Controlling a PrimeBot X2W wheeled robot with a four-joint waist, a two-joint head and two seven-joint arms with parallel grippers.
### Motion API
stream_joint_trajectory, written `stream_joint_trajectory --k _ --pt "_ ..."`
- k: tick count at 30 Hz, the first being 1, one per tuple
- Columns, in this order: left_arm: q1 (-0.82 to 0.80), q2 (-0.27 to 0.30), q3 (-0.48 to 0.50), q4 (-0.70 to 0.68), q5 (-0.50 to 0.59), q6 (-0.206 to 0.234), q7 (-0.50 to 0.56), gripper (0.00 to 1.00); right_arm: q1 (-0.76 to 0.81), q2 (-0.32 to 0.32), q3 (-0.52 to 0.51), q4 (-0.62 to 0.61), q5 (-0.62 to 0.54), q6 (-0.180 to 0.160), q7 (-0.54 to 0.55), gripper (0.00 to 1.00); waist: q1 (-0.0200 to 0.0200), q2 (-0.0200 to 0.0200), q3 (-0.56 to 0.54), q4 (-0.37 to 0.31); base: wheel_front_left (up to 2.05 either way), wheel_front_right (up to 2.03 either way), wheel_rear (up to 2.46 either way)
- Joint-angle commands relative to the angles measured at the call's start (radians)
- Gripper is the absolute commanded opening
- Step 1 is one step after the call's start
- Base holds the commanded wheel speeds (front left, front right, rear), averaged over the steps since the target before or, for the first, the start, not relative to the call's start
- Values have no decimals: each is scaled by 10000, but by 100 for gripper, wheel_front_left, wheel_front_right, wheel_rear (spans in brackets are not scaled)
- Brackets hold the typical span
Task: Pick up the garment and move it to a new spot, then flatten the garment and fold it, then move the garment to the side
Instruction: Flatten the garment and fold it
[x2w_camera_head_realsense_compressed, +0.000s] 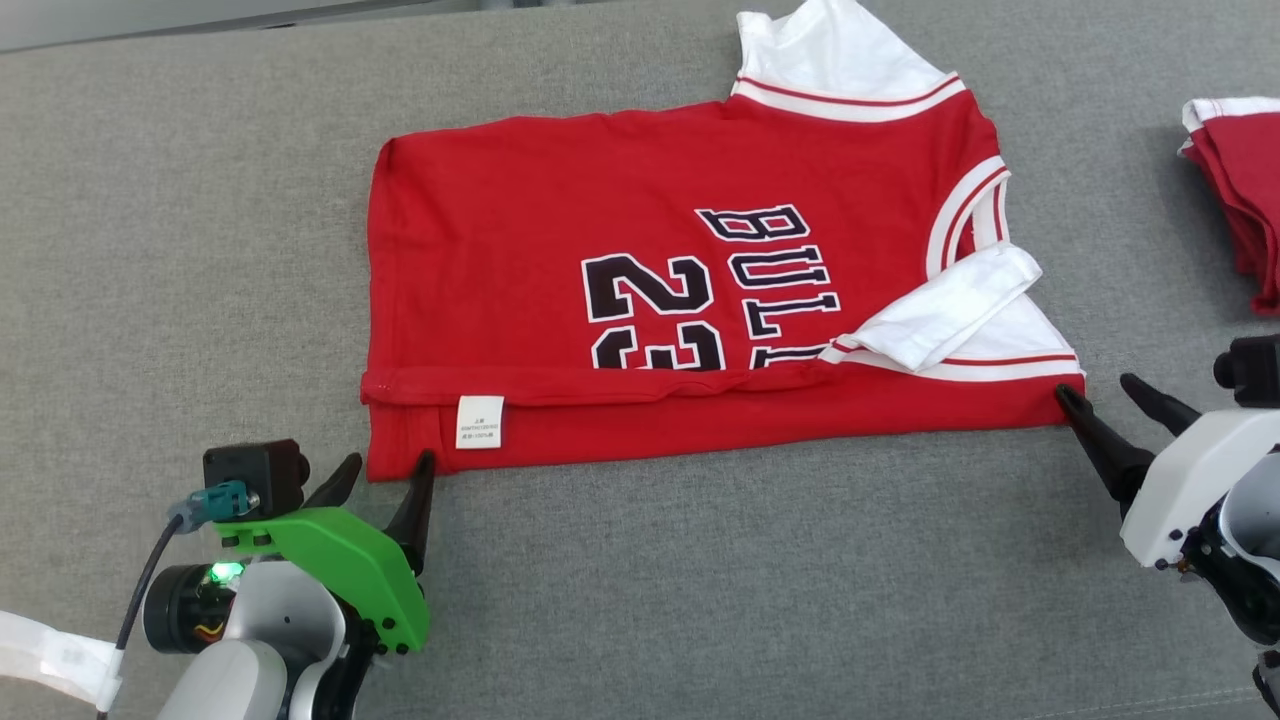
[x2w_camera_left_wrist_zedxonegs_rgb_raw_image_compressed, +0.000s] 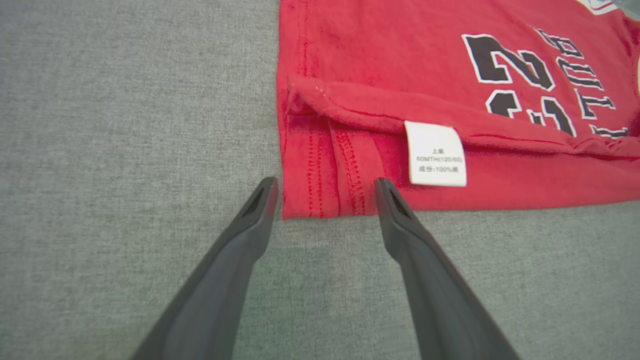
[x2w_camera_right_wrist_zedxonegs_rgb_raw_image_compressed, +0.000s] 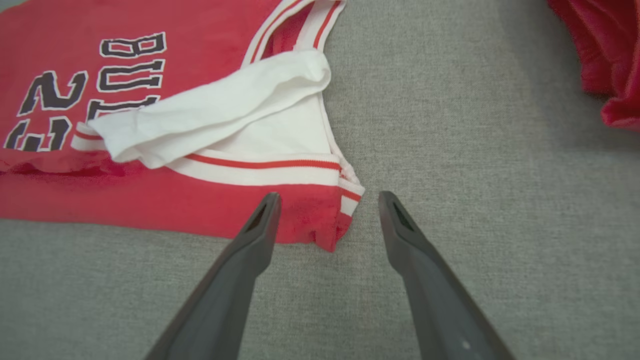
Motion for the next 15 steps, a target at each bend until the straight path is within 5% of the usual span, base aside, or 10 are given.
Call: stream_joint_trajectory --k 1,8,9,11,13,14,15 --pt "170 152 12 -155 32 82 51 100 175 -110 13 -103 -111 2 91 100 0 -1 247 -38 0 0 0" --pt "169 159 -51 -55 -205 43 348 100 -4 119 6 212 -420 2 105 100 0 -1 567 8 0 0 0" --pt "119 149 -77 18 -264 5 403 91 -90 172 59 283 -448 1 115 100 0 -1 581 16 0 0 0" --pt "49 101 -125 149 -382 -108 495 46 -236 233 206 407 -501 2 233 100 0 -1 617 31 0 0 0" --pt "-51 100 -207 299 -371 -200 535 12 -373 302 319 536 -462 2 348 100 0 -1 644 55 0 0 0" --pt "-83 75 -228 363 -390 -224 539 0 -419 328 390 594 -428 2 413 100 0 -1 648 66 0 0 0" --pt "-127 35 -257 424 -422 -258 549 0 -458 359 483 669 -388 2 515 100 0 -1 651 76 0 0 0"
